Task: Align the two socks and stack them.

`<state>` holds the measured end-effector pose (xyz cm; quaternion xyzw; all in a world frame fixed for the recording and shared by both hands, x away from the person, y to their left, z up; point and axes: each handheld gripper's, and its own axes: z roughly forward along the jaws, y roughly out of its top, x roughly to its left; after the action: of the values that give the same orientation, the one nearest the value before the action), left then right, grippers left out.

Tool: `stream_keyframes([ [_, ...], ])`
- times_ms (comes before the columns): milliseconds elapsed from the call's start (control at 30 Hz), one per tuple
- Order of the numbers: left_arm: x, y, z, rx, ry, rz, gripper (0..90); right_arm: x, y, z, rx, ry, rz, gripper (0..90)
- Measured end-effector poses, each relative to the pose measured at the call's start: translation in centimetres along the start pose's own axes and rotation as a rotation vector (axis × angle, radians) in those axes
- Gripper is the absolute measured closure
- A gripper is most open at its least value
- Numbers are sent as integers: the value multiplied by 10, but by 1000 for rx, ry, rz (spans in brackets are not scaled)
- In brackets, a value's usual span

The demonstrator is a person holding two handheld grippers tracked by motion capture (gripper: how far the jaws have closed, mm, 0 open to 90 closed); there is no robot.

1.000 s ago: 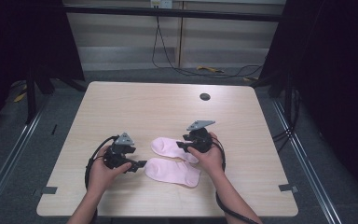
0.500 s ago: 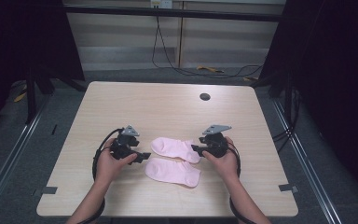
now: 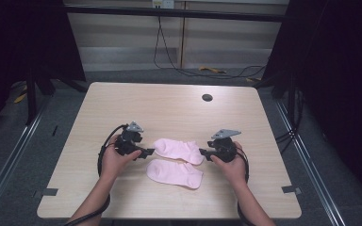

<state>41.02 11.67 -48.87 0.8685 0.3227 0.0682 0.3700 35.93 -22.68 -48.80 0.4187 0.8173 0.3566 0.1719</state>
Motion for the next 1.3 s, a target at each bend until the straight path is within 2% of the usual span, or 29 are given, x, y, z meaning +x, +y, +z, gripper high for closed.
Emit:
stream_keyframes([
  [233,2,7,6,10,36,16,240,-3,-3,-3,2,-22,4,489],
  [500,1,12,15,34,59,4,324,-5,-5,-4,-6,-34,-4,514],
  [733,1,13,19,24,72,10,379,-3,-6,-2,-9,-35,-16,535],
  [767,0,14,19,25,99,18,388,-3,-6,-2,-9,-37,-17,537],
  [800,1,14,19,23,105,22,403,-3,-6,-2,-11,-39,-17,541],
  [1133,2,13,25,50,109,9,427,-1,-6,2,-13,-30,-16,545],
  [1200,2,13,25,47,109,12,427,0,-7,3,-6,-28,-17,546],
  [1233,1,14,25,48,113,26,427,2,-7,5,-1,-28,-23,546],
  [1300,0,14,25,52,117,22,427,2,-8,6,1,-33,-25,549],
])
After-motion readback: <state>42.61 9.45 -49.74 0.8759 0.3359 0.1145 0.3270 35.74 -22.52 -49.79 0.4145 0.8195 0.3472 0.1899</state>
